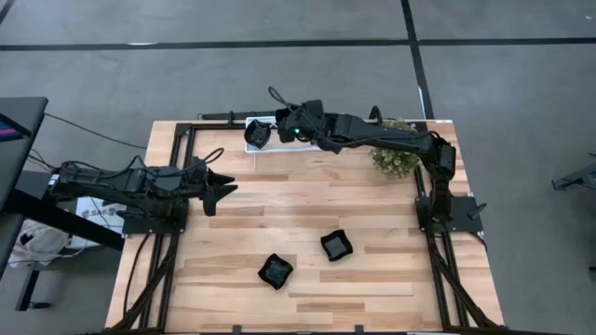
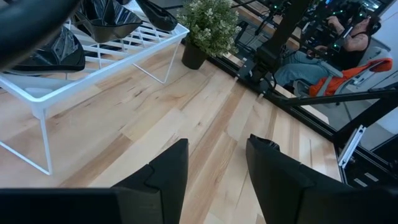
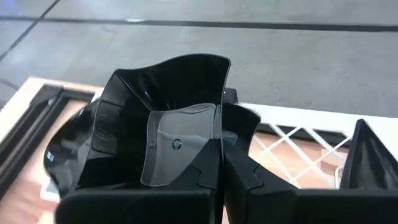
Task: Pick & Place Mini shaped plates
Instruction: Stack the black distorted square plate on top of the black distorted square plate on the shelf
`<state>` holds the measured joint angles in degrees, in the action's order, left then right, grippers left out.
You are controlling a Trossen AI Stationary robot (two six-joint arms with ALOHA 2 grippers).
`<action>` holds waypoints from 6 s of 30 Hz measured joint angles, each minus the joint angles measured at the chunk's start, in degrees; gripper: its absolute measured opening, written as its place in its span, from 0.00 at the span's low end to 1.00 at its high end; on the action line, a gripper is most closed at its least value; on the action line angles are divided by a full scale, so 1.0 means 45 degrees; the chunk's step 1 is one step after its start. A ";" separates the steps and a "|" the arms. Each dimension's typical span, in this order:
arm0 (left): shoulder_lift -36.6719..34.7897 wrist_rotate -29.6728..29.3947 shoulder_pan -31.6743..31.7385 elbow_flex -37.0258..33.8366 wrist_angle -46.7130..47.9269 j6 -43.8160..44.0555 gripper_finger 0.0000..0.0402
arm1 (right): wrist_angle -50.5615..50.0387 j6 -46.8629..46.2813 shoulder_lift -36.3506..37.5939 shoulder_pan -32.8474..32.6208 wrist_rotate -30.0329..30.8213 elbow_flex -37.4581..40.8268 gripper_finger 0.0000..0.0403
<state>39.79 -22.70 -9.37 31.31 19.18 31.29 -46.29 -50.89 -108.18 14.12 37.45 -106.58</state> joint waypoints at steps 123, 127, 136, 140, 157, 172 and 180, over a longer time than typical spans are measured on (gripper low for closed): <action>1.2776 0.2697 -0.4499 0.2871 -0.2367 0.9691 0.47 | 0.7420 0.2152 0.5877 -0.9823 -0.4308 1.2894 0.16; 1.3039 0.2710 -0.4546 0.2866 -0.2419 0.9823 0.49 | 0.7493 0.2157 0.5872 -0.9813 -0.4308 1.2894 0.16; 1.3129 0.3214 -0.4627 0.2866 -0.2556 0.9831 0.46 | 0.7663 0.2003 0.5872 -0.9842 -0.4323 1.2894 0.16; 1.3224 0.3279 -0.4755 0.2871 -0.2577 0.9869 0.45 | 0.7687 0.2001 0.5872 -0.9837 -0.4318 1.2894 0.16; 1.4231 0.4328 -0.4551 0.2875 -0.2730 1.0161 0.45 | 0.7730 0.2093 0.5872 -0.9779 -0.4313 1.2894 0.16; 1.4158 0.4767 -0.4556 0.2875 -0.3161 1.0140 0.20 | 0.7917 0.2080 0.5872 -0.9779 -0.4318 1.2894 0.16; 1.4158 0.4418 -0.4546 0.2875 -0.3620 1.0117 0.02 | 0.8051 0.2055 0.5872 -0.9779 -0.4318 1.2894 0.16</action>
<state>103.50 -2.82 -29.82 44.25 2.89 76.82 -10.07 -41.65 -81.76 -29.89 18.02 -48.56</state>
